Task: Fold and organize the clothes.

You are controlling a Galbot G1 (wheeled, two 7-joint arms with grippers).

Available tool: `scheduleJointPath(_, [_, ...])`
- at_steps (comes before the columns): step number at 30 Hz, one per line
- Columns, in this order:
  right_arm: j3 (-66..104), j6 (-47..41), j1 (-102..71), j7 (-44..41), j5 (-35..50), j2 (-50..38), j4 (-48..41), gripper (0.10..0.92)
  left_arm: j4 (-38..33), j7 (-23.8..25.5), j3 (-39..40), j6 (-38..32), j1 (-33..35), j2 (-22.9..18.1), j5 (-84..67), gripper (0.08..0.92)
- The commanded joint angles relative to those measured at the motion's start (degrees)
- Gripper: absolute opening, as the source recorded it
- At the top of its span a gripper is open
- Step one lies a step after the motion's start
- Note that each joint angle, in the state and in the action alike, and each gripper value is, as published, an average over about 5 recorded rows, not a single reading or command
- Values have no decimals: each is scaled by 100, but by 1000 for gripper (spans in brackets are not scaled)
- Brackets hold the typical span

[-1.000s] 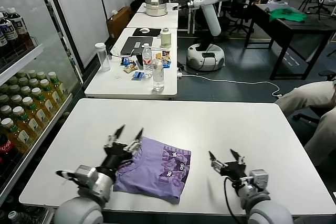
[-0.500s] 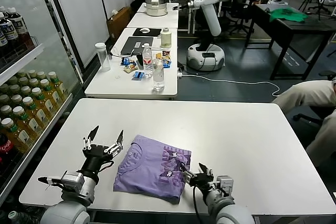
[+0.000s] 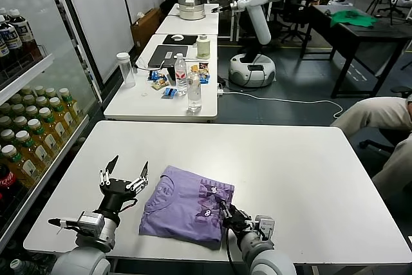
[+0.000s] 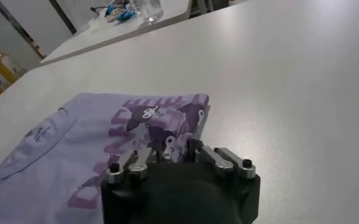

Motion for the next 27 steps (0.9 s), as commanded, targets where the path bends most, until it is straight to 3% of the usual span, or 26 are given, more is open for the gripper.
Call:
scheduleJointPath(1, [435, -175, 268, -32, 95, -173, 75, 275, 183, 18, -62, -117, 16, 17, 119, 823])
scheduleJointPath(7, [1507, -442, 273, -447, 84, -862, 417, 127, 365, 53, -69, -321, 14, 23, 120, 823])
scheduleJointPath(10, [1857, -462, 99, -840, -100, -1100, 407, 113, 481, 128, -25, -472, -11, -23, 123, 823])
scheduleJointPath(14, [1967, -358, -271, -1613, -1013, -1114, 155, 125, 652, 232, 91, -780, -69, -112, 165, 823])
scheduleJointPath(20, [2856, -113, -1271, -1993, -1362, -1348, 575, 270, 688, 358, 69, -1200, -63, -229, 332, 823])
scheduleJointPath(27, [2949, 301, -1070, -2155, -2402, -1158, 678, 469, 900, 401, 23, -1641, -231, -447, 750, 823])
